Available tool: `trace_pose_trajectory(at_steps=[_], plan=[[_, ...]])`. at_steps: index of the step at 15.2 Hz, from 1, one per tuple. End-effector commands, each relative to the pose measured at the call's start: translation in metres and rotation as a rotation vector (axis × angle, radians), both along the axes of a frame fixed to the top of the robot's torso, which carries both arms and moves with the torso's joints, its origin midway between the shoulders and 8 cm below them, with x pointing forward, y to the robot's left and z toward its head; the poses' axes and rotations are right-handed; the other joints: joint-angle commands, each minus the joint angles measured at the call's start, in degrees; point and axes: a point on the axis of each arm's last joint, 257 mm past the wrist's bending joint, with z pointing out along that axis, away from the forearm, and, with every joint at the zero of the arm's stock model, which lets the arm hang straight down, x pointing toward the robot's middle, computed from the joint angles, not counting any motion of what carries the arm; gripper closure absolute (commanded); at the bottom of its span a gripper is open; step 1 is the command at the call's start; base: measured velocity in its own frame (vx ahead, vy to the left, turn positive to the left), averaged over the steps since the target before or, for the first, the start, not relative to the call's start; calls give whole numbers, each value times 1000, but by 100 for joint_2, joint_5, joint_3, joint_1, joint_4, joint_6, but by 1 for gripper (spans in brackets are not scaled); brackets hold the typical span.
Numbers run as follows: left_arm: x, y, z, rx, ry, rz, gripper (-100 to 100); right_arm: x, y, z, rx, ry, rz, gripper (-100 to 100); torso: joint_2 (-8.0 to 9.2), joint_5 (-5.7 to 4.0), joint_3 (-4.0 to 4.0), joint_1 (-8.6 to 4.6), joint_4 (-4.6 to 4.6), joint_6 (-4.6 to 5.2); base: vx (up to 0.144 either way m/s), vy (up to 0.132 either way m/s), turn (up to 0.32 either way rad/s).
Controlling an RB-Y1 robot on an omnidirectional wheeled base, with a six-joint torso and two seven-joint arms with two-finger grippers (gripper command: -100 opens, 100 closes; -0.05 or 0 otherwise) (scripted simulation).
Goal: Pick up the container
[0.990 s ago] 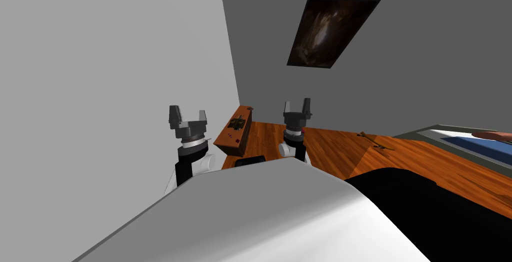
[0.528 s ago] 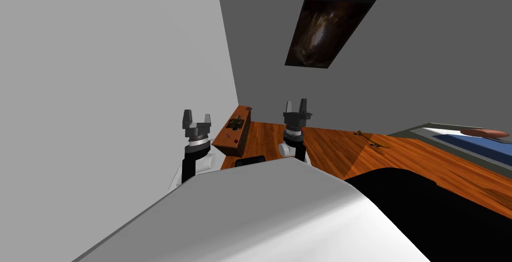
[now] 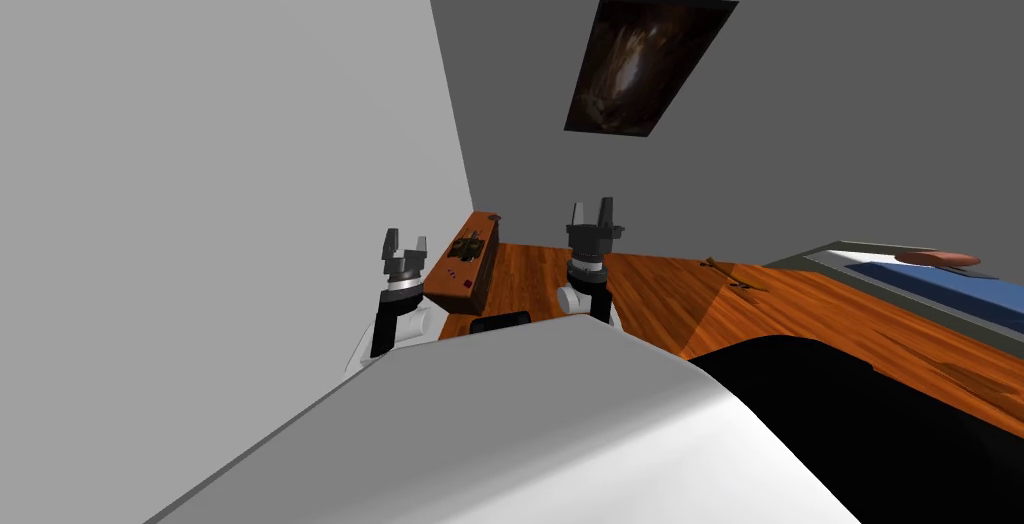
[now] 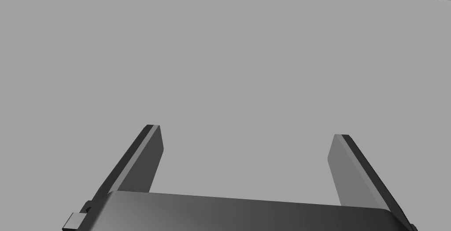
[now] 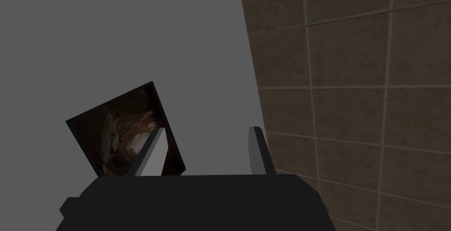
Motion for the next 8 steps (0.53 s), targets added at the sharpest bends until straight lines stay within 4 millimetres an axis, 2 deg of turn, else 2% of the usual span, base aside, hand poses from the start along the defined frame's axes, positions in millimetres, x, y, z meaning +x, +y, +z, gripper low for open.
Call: trace_pose_trajectory(at_steps=[1, 2, 8], plan=[[7, 5, -20, -8, 40, 2, -100, 0, 0, 0, 0, 0, 0, 0, 0, 0, 0, 0, 0, 0, 3, -40, -40], [7, 5, -20, -8, 41, 2, -100, 0, 0, 0, 0, 0, 0, 0, 0, 0, 0, 0, 0, 0, 1, -27, -6], [27, 26, -75, -33, 157, 16, -100, 0, 0, 0, 0, 0, 0, 0, -3, 0, -2, -3, -1, 0, 9, -42, -47]])
